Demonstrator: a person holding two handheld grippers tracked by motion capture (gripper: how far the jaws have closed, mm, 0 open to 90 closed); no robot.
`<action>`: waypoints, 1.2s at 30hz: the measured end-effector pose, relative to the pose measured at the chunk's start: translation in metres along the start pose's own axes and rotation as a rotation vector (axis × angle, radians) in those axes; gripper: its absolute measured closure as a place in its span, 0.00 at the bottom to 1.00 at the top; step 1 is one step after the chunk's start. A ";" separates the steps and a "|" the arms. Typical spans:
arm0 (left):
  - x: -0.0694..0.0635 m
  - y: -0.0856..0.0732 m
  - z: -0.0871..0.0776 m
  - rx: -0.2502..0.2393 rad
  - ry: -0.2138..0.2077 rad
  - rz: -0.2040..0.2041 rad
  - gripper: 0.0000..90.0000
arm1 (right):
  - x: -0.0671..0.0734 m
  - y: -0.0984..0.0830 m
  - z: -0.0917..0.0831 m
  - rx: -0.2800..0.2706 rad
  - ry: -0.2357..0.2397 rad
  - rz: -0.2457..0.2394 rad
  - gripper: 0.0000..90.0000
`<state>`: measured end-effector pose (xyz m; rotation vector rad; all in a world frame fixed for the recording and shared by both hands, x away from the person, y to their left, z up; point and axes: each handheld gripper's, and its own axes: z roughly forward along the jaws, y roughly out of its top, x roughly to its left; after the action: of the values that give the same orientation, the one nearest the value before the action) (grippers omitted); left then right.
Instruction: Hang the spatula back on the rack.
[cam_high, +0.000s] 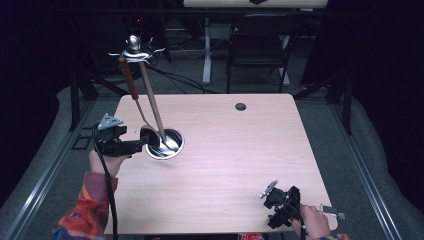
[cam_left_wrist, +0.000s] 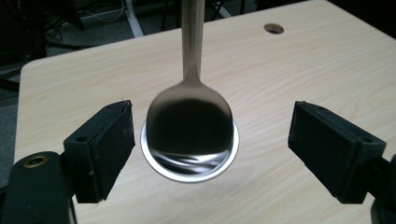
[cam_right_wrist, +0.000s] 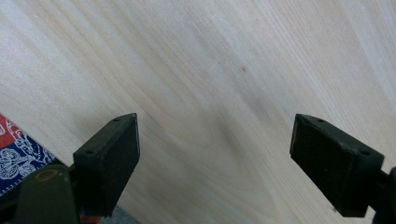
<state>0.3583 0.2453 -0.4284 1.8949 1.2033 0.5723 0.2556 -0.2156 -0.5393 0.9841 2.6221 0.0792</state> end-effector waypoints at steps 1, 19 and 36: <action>-0.001 -0.004 0.001 0.017 -0.002 0.003 0.15 | 0.001 0.000 0.000 -0.002 0.006 0.000 0.17; -0.009 -0.036 0.008 0.126 -0.002 0.012 0.13 | 0.000 -0.001 0.000 0.002 0.003 -0.004 0.17; -0.014 -0.072 0.022 0.293 -0.002 0.049 0.10 | 0.001 0.000 0.000 0.012 0.013 -0.014 0.17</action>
<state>0.3299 0.2406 -0.4995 2.1731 1.2987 0.4379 0.2547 -0.2150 -0.5402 0.9715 2.6439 0.0665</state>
